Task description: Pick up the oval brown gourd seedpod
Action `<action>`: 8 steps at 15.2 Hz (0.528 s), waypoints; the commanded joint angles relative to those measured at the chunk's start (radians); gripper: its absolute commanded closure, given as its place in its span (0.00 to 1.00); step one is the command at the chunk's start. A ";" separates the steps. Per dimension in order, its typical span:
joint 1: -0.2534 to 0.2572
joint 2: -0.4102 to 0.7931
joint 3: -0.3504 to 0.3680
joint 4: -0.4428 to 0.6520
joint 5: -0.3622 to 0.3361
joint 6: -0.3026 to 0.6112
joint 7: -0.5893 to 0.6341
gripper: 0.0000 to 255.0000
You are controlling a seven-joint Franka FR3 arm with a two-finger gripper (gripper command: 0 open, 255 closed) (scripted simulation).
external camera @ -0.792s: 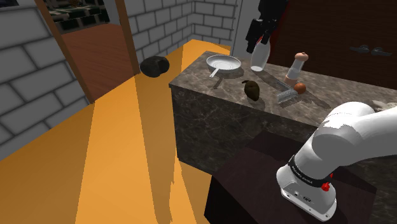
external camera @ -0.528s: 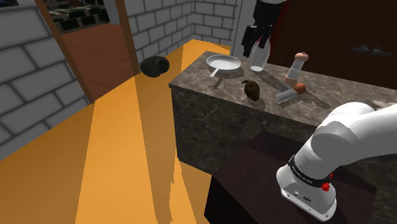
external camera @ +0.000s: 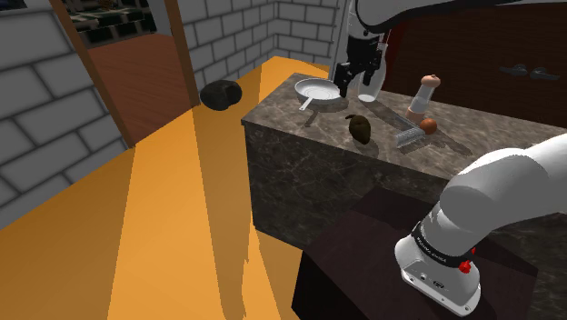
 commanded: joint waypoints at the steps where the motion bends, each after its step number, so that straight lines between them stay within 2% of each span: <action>1: -0.025 0.057 0.002 0.002 -0.026 0.034 0.041 0.00; 8: -0.113 0.261 -0.009 0.024 -0.128 0.137 0.182 0.00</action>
